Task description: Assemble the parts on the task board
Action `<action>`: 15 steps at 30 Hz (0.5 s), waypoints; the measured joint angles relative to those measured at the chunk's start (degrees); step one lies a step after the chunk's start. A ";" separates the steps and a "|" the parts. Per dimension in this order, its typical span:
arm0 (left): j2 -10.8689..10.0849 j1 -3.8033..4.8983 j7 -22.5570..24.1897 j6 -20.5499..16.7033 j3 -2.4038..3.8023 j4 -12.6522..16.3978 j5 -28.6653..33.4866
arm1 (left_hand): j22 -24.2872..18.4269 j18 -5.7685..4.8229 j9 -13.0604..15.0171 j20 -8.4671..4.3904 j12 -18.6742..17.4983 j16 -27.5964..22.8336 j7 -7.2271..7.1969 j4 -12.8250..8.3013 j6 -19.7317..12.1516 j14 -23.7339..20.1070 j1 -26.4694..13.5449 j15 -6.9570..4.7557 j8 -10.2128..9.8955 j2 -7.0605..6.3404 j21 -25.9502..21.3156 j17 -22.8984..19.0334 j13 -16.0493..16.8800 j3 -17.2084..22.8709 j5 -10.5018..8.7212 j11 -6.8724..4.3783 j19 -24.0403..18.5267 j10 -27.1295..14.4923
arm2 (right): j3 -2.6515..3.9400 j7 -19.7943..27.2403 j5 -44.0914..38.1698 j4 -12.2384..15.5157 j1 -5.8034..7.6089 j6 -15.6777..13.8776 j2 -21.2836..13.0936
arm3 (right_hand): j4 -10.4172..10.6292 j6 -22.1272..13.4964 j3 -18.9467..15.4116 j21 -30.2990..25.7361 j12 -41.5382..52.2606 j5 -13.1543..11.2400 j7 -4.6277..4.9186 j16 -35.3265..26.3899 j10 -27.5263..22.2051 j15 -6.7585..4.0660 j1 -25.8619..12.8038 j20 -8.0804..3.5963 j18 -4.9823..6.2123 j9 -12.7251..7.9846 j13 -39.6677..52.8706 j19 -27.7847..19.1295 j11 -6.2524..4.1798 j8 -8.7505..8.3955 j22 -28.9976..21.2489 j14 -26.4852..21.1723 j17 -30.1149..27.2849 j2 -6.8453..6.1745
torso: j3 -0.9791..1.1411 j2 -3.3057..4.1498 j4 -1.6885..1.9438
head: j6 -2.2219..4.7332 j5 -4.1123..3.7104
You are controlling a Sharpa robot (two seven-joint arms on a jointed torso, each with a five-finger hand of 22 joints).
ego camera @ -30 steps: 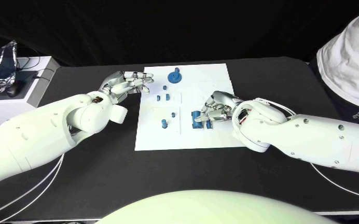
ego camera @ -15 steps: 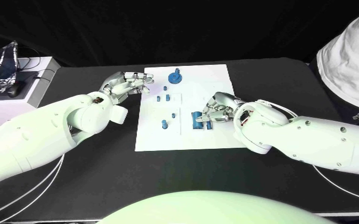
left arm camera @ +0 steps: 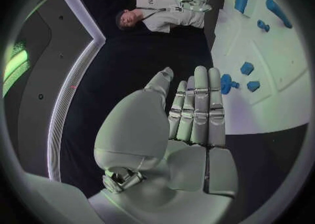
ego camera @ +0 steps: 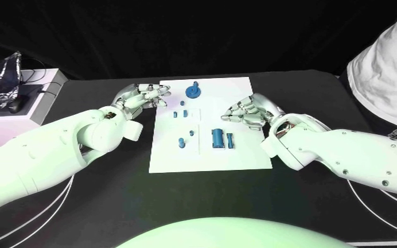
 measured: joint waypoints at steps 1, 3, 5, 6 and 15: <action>0.21 -0.01 0.16 -0.11 0.00 -0.25 0.25 | -0.42 0.00 0.00 -0.14 0.10 -0.20 0.00 0.09 0.00 0.00 0.29 0.00 0.00 0.29 -0.25 -0.04 0.00 -0.82 -0.56 -0.14 0.14 0.14 | 0.06 1.78 2.11 -0.55 0.11 -0.34 -0.02 | -0.19 -0.24 -0.19 -1.19 -0.78 0.00 0.23 -0.45 -0.39 0.12 -0.16 0.14 0.00 -0.35 -0.48 -0.13 0.11 0.00 0.00 -0.12 -0.39 0.19 | -0.03 -0.14 -0.03 | 0.19 0.04; 0.71 -0.06 0.57 -0.43 0.00 -0.92 0.82 | -1.54 0.00 0.00 -0.06 0.10 -0.31 0.00 0.15 0.00 0.00 1.26 0.00 0.00 1.26 -0.83 -0.16 0.00 -2.88 -1.08 -0.54 0.65 0.54 | 0.22 5.56 6.96 -2.08 0.34 -0.86 0.08 | -0.59 -0.49 -0.59 -3.43 -2.04 0.11 0.48 -1.40 -0.90 0.19 -0.08 0.22 0.00 -1.10 -1.47 -0.20 0.31 0.00 0.00 -0.19 -1.13 0.52 | -0.08 -0.35 -0.08 | 0.50 0.12; 1.18 -0.08 1.06 -0.90 0.00 -1.64 1.41 | -2.21 0.01 0.00 -0.18 0.10 -0.74 0.00 0.10 0.00 0.00 1.88 0.00 0.00 1.88 -1.31 -0.26 0.00 -4.37 -1.27 -0.71 0.78 0.78 | 0.32 8.82 11.65 -4.15 0.45 -1.09 0.56 | -1.00 -1.33 -1.00 -10.83 -7.46 0.69 1.13 -5.52 -3.24 0.76 0.57 0.89 1.10 -1.91 -4.73 -0.65 0.68 0.01 0.01 -1.30 -4.84 1.17 | -0.17 -0.65 -0.17 | 0.88 0.22; 1.37 -0.09 1.29 -1.15 0.01 -1.94 1.64 | -2.56 0.01 0.00 -0.18 0.10 -1.20 -0.18 -0.02 0.18 -0.23 2.22 0.23 0.00 2.22 -1.50 -0.44 0.00 -4.87 -1.26 -0.70 0.78 1.19 | 0.35 10.11 13.66 -5.26 0.47 -1.12 0.91 | -1.25 -1.98 -1.25 -16.36 -11.59 1.01 1.32 -8.95 -4.81 0.78 0.85 1.25 1.79 -2.43 -7.46 -1.27 0.85 0.00 0.03 -1.89 -7.77 1.45 | -0.22 -0.79 -0.23 | 1.05 0.28; 3.41 -0.14 3.76 -4.49 0.04 -4.34 3.12 | -21.56 -2.74 0.02 5.57 -4.30 -31.58 -0.93 -0.92 -0.77 -2.61 4.12 4.99 0.26 3.35 -6.29 -11.61 -0.18 -6.87 -1.26 1.41 -12.98 -0.51 | 0.93 18.94 28.43 -17.78 0.57 -0.65 5.07 | -4.14 -5.67 -1.84 -49.69 -31.62 1.78 3.58 -33.36 -8.92 3.97 3.57 4.31 1.75 -12.87 -35.34 -9.49 3.33 0.01 -18.61 -7.54 -20.52 3.53 | -0.68 -2.11 -0.97 | 2.93 1.12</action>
